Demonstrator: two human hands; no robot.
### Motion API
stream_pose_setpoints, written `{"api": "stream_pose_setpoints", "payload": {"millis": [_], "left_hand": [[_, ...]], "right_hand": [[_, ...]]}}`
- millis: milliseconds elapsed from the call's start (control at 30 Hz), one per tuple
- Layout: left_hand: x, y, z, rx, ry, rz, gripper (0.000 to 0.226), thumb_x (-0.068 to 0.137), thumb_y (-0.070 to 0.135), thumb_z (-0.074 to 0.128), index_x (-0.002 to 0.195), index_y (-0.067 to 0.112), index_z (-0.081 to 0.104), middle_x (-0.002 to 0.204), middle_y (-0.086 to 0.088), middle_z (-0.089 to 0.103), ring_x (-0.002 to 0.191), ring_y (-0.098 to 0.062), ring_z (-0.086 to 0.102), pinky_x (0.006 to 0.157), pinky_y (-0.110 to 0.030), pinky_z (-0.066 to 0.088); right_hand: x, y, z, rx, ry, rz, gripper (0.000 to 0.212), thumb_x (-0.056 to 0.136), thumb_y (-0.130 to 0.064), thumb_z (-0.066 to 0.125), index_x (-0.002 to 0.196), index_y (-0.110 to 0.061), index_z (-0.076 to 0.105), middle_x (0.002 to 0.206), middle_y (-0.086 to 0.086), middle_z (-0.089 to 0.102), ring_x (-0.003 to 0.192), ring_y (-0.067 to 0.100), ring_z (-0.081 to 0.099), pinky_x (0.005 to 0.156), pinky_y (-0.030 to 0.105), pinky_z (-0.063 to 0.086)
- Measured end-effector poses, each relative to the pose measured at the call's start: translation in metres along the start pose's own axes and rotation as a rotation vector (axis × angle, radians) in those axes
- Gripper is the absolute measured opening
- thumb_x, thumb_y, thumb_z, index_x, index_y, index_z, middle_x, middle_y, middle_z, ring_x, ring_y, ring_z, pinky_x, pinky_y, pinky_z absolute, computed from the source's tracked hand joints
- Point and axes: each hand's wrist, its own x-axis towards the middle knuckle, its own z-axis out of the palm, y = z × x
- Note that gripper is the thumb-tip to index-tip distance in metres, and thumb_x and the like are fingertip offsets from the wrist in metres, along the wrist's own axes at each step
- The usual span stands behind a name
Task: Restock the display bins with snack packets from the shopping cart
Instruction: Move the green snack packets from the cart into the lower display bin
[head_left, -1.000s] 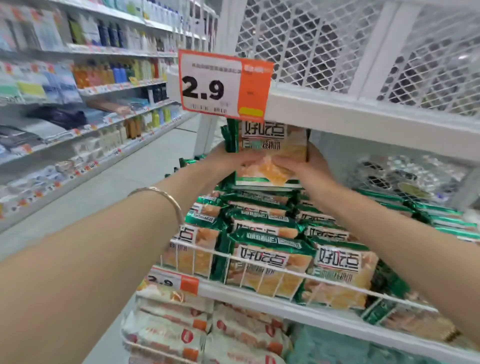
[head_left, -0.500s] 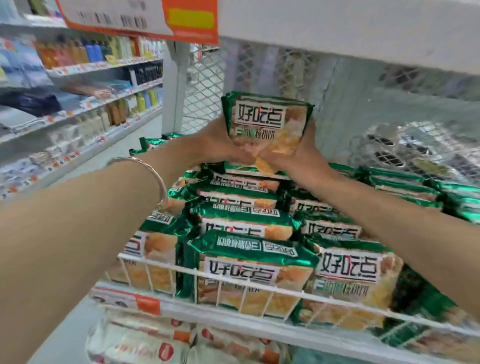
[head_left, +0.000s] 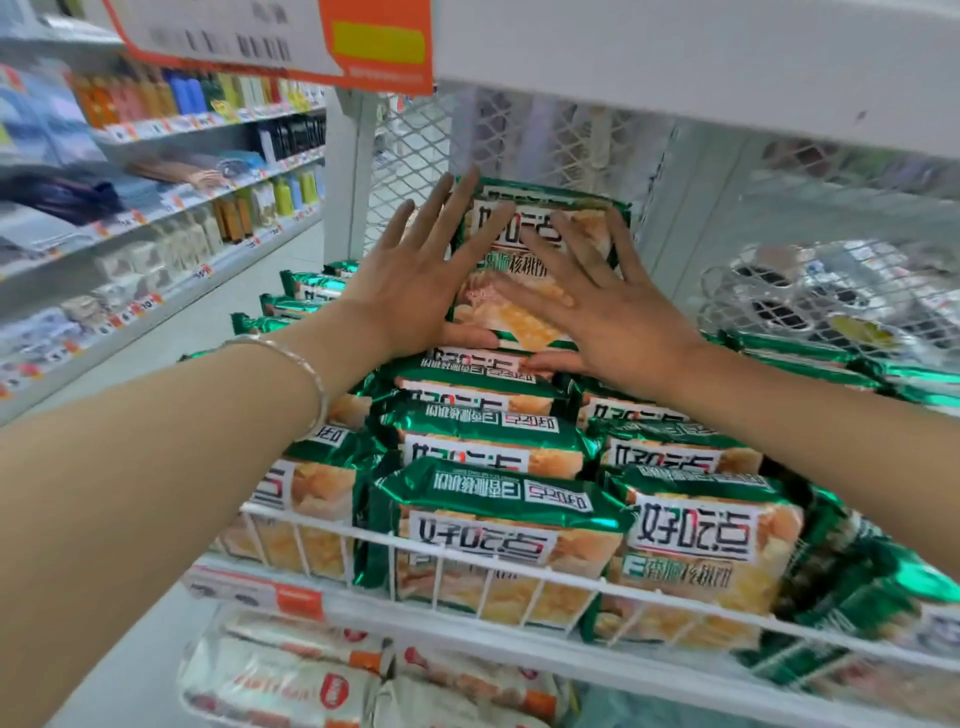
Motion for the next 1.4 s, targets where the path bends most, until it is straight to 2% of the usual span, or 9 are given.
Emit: {"api": "stream_pose_setpoints", "payload": {"millis": [133, 300, 533, 700, 867, 967, 1100, 1267, 1400], "left_hand": [[-0.011, -0.001, -0.019, -0.047, -0.098, -0.034, 0.111, 0.08, 0.082, 0.043, 0.153, 0.035, -0.026, 0.161, -0.007, -0.032, 0.152, -0.029, -0.016, 0.124, -0.052, 0.006], [-0.115, -0.03, -0.062, -0.305, -0.057, -0.228, 0.075, 0.096, 0.06, 0.043, 0.158, 0.025, 0.02, 0.167, -0.006, 0.012, 0.151, -0.027, 0.02, 0.12, -0.049, 0.023], [-0.38, -0.093, -0.089, -0.259, -0.175, -0.713, 0.055, 0.097, 0.04, 0.057, 0.145, 0.015, 0.046, 0.154, -0.014, 0.039, 0.139, -0.032, 0.039, 0.112, -0.045, 0.032], [-0.545, -0.099, -0.11, -0.251, -0.364, -1.078, 0.053, 0.098, 0.039, 0.055, 0.143, 0.013, 0.047, 0.151, -0.012, 0.042, 0.137, -0.031, 0.041, 0.11, -0.047, 0.035], [-0.637, -0.076, -0.111, -0.325, -0.435, -1.332, 0.052, 0.1, 0.042, 0.052, 0.142, 0.013, 0.049, 0.149, -0.013, 0.043, 0.136, -0.032, 0.042, 0.112, -0.048, 0.037], [-0.654, -0.063, -0.101, -0.427, -0.414, -1.43, 0.046, 0.099, 0.036, 0.055, 0.137, 0.012, 0.052, 0.142, -0.012, 0.049, 0.128, -0.03, 0.048, 0.108, -0.044, 0.039], [-0.656, -0.059, -0.081, -0.515, -0.361, -1.512, 0.042, 0.098, 0.032, 0.056, 0.137, 0.015, 0.053, 0.138, -0.01, 0.05, 0.126, -0.029, 0.049, 0.106, -0.047, 0.041], [-0.651, -0.056, -0.071, -0.586, -0.245, -1.628, 0.039, 0.099, 0.027, 0.056, 0.137, 0.019, 0.052, 0.15, -0.005, 0.043, 0.14, -0.023, 0.037, 0.116, -0.041, 0.03], [-0.641, -0.062, -0.08, -0.674, -0.077, -1.685, 0.034, 0.1, 0.034, 0.053, 0.132, 0.023, 0.057, 0.137, -0.001, 0.053, 0.126, -0.018, 0.05, 0.103, -0.036, 0.04]], "right_hand": [[-0.002, -0.002, -0.027, 0.117, -0.117, 0.043, 0.076, 0.091, -0.075, 0.012, 0.158, -0.04, 0.002, 0.166, 0.009, -0.013, 0.152, 0.035, -0.014, 0.119, 0.062, -0.01], [-0.005, -0.056, -0.108, 0.517, 0.085, 0.144, 0.055, 0.102, -0.047, 0.027, 0.133, -0.019, 0.062, 0.153, 0.018, 0.04, 0.141, 0.039, 0.032, 0.117, 0.051, 0.018], [0.029, -0.246, -0.157, 0.7, 0.326, -0.22, 0.042, 0.095, -0.033, 0.045, 0.115, -0.006, 0.069, 0.136, 0.026, 0.055, 0.126, 0.033, 0.042, 0.108, 0.055, 0.036], [0.052, -0.387, -0.166, 0.844, 0.197, -0.427, 0.04, 0.093, -0.031, 0.045, 0.111, -0.006, 0.071, 0.13, 0.025, 0.06, 0.115, 0.038, 0.058, 0.102, 0.05, 0.043], [0.058, -0.491, -0.16, 0.867, -0.293, -0.495, 0.053, 0.097, -0.014, 0.052, 0.149, -0.011, 0.042, 0.158, 0.014, 0.031, 0.144, 0.032, 0.031, 0.12, 0.04, 0.023], [0.078, -0.529, -0.145, 0.592, -0.269, -0.631, 0.084, 0.086, 0.008, 0.055, 0.158, -0.015, 0.02, 0.167, 0.011, 0.007, 0.154, 0.029, 0.007, 0.126, 0.043, 0.007], [0.122, -0.563, -0.113, 0.137, -0.197, -0.899, 0.088, 0.095, -0.005, 0.055, 0.16, -0.021, -0.002, 0.166, 0.007, -0.015, 0.153, 0.029, -0.012, 0.125, 0.049, 0.003], [0.156, -0.571, -0.105, 0.25, -0.161, -1.121, 0.073, 0.091, -0.004, 0.061, 0.154, -0.023, 0.031, 0.164, 0.001, 0.021, 0.14, 0.028, 0.035, 0.106, 0.039, 0.04], [0.184, -0.538, -0.147, 0.719, -0.286, -0.971, 0.051, 0.09, -0.037, 0.064, 0.139, -0.027, 0.051, 0.134, -0.002, 0.058, 0.12, 0.019, 0.053, 0.091, 0.032, 0.046]]}}
